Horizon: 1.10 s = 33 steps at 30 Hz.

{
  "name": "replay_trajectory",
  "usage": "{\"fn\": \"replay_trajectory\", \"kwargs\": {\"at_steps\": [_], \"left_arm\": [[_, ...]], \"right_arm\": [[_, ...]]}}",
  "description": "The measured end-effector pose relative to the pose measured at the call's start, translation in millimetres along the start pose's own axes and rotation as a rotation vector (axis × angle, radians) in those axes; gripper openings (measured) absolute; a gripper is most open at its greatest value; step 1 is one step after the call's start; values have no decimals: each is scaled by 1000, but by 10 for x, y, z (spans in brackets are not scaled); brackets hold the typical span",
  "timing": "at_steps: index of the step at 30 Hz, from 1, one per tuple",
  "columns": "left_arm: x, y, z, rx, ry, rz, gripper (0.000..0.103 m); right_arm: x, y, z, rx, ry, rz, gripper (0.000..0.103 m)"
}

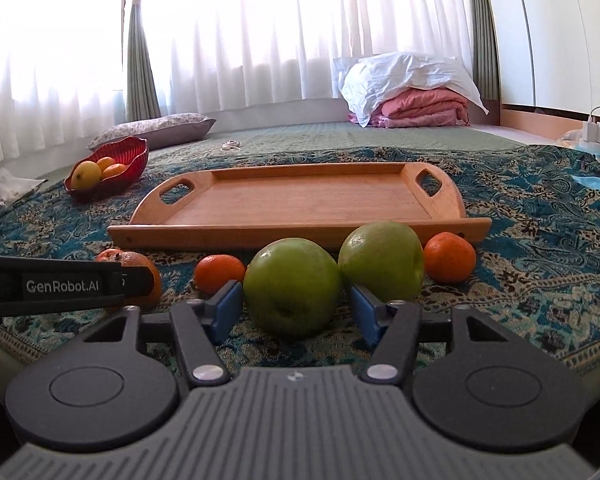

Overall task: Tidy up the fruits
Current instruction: 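Grasp the large orange with the left gripper while the right gripper grasps a green apple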

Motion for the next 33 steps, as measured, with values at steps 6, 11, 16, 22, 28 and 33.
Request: {"fn": "replay_trajectory", "kwargs": {"at_steps": [6, 11, 16, 22, 28, 33], "left_arm": [[37, 52, 11, -25, 4, -28, 48], [97, 112, 57, -81, 15, -15, 53], [154, 132, 28, -35, 7, -34, 53], [189, 139, 1, -20, 5, -58, 53], [194, 168, -16, -9, 12, -89, 53], [177, 184, -23, -3, 12, -108, 52]], "right_arm": [[31, 68, -27, 47, 10, -16, 68], [51, 73, 10, 11, 32, -46, 66], [121, 116, 57, -18, 51, -44, 62], [196, 134, 79, -38, 53, -42, 62], [234, 171, 103, -67, 67, -55, 63], [259, 184, 123, -81, 87, -68, 63]]}}
Point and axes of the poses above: each gripper's, at about its wrist camera, not at the fingertips, and x roughly the way its jaws point, z to its left, y to its underside, the point moved 10 cm from there along x, roughly the way its jaws point, and after that the axes turned 5 degrees about -y, right-handed, at the moved point
